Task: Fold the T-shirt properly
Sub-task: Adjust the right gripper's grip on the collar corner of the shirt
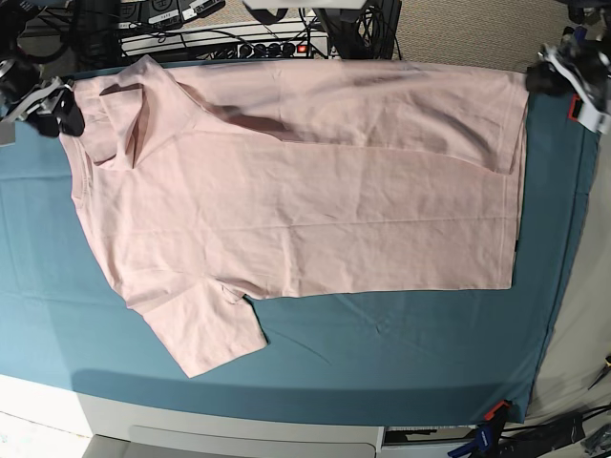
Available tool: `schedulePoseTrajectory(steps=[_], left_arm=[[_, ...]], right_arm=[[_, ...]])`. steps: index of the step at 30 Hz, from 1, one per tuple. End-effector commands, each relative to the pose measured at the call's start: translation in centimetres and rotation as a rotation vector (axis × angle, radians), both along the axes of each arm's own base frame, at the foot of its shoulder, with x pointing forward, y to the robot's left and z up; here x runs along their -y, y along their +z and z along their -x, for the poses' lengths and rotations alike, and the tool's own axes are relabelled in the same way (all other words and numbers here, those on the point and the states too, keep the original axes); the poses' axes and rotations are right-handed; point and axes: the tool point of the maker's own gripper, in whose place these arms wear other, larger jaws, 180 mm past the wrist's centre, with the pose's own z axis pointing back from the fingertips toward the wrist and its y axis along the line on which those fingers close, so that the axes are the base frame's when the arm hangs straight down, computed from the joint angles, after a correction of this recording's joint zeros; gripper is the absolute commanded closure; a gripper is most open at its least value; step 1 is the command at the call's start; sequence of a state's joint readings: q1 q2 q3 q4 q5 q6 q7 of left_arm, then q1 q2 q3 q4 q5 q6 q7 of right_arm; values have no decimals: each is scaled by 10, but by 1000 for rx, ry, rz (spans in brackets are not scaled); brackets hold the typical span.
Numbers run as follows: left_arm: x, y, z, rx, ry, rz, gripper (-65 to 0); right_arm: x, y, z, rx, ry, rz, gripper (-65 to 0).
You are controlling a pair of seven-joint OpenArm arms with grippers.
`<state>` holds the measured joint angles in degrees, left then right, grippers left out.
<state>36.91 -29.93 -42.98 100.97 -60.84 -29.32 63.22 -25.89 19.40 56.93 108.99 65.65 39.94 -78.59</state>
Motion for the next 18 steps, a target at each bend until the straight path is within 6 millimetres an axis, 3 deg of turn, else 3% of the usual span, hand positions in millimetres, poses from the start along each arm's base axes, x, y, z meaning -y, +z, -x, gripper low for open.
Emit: schedulePoseTrajectory(steps=[1,5,13,18], left_arm=[[-9,14,-8,41,-4,-30,-296],[-17,31,-13,92,4,-56,-294],[24,65,-25,215,-158,-94,-294],[32,72,-28,241,-177,-99,-294]], right_arm=[[0,15,-4,34,23,45,-343],[1,17,0,6,33,127,-343],[-1,-9,18,-50,-24,135,-343],[-11,-36,24,-95,-39,57,-343]])
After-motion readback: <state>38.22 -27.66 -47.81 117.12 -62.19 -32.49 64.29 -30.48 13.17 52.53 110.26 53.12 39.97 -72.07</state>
